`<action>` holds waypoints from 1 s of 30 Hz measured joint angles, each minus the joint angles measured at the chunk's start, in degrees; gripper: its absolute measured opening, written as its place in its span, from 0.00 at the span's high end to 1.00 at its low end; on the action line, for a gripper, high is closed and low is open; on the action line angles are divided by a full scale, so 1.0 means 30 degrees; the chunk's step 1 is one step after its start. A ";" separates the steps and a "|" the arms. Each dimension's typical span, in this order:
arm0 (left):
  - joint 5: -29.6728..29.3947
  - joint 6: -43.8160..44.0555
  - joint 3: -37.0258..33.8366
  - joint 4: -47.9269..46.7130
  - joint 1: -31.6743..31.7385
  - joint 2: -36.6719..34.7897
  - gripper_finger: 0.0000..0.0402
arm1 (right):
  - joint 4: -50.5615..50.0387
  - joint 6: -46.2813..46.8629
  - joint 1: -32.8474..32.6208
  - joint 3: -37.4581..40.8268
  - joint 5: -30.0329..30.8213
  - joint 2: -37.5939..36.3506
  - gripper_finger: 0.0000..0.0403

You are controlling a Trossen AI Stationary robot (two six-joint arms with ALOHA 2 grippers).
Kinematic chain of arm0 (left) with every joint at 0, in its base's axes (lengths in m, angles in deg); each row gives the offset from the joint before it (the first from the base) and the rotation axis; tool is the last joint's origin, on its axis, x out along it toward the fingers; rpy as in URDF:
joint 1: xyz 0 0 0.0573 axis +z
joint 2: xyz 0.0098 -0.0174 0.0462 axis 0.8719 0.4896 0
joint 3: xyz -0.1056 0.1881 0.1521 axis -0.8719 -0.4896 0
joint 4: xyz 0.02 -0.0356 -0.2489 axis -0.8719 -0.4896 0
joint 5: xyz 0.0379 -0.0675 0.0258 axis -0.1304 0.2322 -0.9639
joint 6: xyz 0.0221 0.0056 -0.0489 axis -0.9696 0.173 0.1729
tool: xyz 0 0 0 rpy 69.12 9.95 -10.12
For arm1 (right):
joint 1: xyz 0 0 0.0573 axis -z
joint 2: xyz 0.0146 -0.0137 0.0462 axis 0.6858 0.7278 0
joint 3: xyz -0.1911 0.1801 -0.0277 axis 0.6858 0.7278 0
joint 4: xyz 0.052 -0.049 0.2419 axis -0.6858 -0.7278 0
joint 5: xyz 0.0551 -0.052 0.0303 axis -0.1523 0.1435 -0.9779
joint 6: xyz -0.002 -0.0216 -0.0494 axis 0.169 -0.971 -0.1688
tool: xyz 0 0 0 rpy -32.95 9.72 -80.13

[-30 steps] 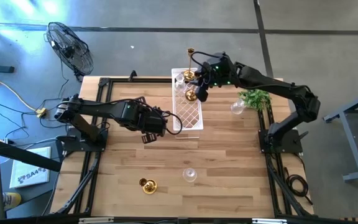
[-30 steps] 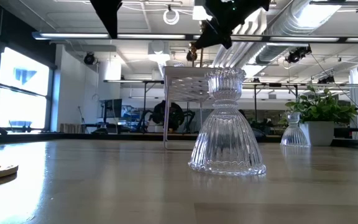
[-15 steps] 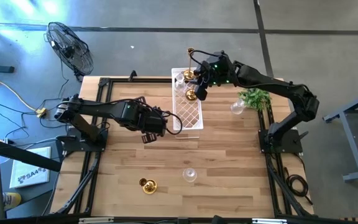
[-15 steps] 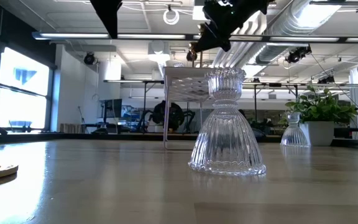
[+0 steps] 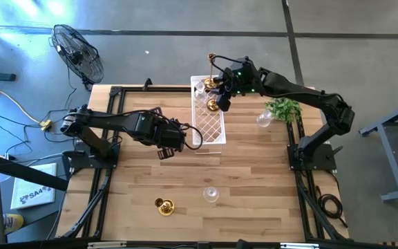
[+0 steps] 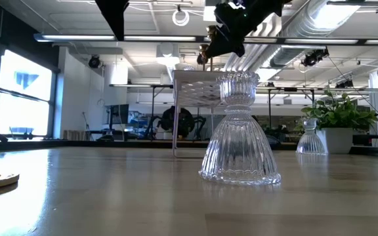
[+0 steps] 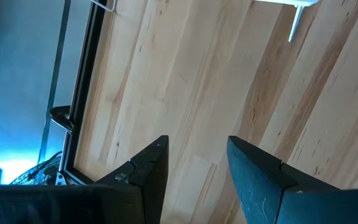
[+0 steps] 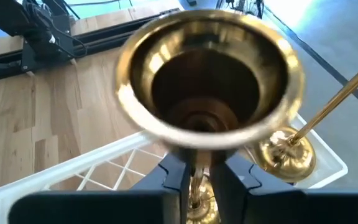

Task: Pick & Place candle stick holders
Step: Put the right gold candle holder on the shelf aligned with the other gold candle holder

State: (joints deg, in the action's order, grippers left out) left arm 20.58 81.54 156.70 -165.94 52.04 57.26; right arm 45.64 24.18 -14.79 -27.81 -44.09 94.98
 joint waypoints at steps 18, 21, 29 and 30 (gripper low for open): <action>-0.0008 0.0006 0.0000 0.0000 -0.0006 0.0000 0.61 | -0.0028 -0.0377 -0.0010 0.0000 -0.0736 0.0007 0.80; -0.0010 0.0006 0.0000 0.0000 -0.0004 0.0000 0.61 | -0.0090 -0.0317 -0.0015 0.0000 -0.0680 0.0000 0.71; -0.0014 0.0006 0.0000 0.0000 -0.0006 0.0000 0.61 | -0.0257 0.0188 -0.0143 0.0000 -0.0656 -0.0007 0.49; -0.0013 0.0009 0.0000 0.0000 -0.0004 0.0000 0.61 | -0.0306 0.0192 -0.0146 0.0000 -0.0656 -0.0007 0.47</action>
State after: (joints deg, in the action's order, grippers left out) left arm 20.54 81.57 156.70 -165.94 52.02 57.26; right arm 44.72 24.76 -15.22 -27.81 -46.06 94.96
